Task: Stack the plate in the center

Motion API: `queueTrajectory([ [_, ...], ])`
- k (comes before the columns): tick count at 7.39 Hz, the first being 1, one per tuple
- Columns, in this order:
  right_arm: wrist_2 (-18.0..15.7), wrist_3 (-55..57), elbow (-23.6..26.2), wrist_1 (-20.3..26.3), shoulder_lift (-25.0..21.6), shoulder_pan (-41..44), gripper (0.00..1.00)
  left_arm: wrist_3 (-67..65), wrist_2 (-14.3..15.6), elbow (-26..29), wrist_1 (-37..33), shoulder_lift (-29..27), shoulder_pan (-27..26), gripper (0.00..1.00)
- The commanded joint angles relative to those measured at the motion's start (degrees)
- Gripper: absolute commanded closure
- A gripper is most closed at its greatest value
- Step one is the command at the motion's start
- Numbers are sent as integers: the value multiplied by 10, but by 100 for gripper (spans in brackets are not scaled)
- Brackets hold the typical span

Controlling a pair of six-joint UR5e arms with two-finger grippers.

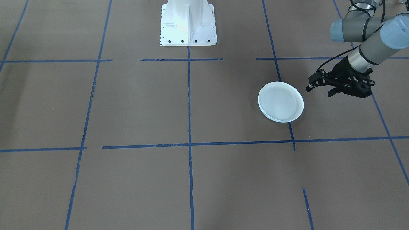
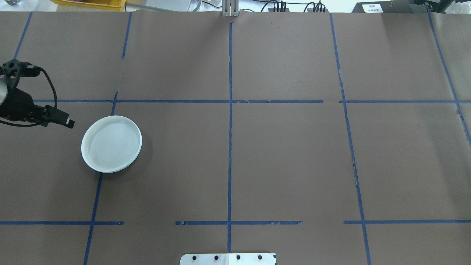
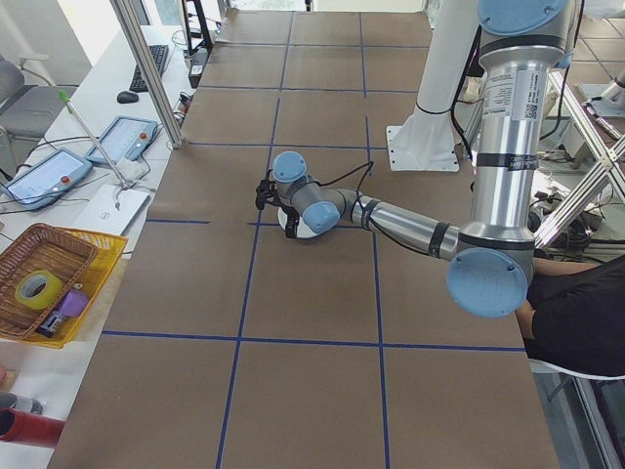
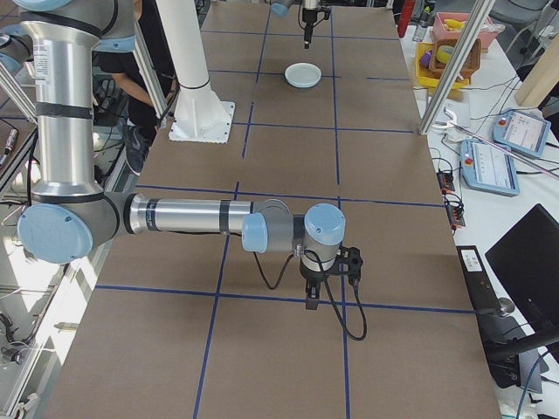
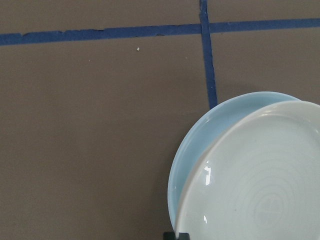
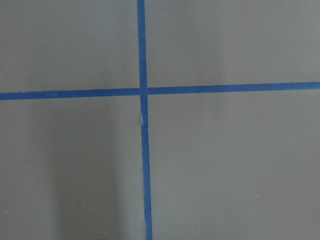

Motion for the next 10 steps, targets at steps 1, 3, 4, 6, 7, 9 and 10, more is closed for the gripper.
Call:
queueTrajectory([
  [1, 0, 0, 0, 0, 0, 0, 0, 160, 4, 7, 12, 0, -87, 0],
  [3, 0, 0, 0, 0, 0, 0, 0, 302, 7, 27, 82, 0, -154, 0],
  [4, 0, 0, 0, 0, 0, 0, 0, 350, 7, 46, 108, -1, -186, 0],
  [6, -1, 0, 0, 0, 0, 0, 0, 379, 18, 69, 140, 0, -229, 0],
  [7, 0, 0, 0, 0, 0, 0, 0, 436, 41, 71, 198, 0, -261, 0],
  [9, 0, 0, 0, 0, 0, 0, 0, 491, 50, 71, 292, -6, -307, 0],
  [10, -1, 0, 0, 0, 0, 0, 0, 491, 44, 81, 296, 2, -311, 0],
])
